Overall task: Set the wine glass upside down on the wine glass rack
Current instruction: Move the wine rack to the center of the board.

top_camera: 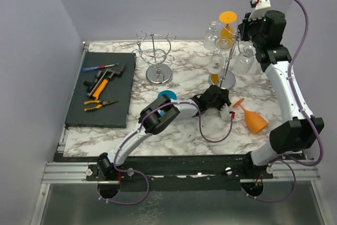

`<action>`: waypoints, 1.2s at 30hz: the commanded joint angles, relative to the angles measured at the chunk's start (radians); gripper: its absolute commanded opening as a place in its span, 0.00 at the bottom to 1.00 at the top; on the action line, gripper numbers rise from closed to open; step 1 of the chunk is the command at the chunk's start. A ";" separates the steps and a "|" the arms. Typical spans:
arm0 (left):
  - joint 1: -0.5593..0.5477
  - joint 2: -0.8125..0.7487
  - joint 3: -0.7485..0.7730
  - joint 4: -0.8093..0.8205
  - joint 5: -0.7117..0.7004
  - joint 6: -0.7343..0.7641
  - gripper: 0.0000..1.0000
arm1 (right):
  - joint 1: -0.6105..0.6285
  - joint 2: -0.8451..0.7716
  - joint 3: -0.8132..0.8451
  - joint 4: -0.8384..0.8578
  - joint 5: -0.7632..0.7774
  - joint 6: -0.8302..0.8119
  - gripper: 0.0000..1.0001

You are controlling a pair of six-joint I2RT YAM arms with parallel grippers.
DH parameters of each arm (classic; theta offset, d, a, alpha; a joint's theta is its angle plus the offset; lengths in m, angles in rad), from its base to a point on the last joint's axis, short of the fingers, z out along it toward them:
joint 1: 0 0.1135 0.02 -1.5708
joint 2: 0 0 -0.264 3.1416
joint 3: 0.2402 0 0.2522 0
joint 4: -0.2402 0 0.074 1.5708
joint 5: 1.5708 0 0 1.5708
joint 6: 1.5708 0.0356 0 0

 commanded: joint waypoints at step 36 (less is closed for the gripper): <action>0.079 -0.093 -0.122 -0.080 -0.014 0.018 0.46 | -0.070 0.183 0.179 0.053 0.037 -0.015 0.00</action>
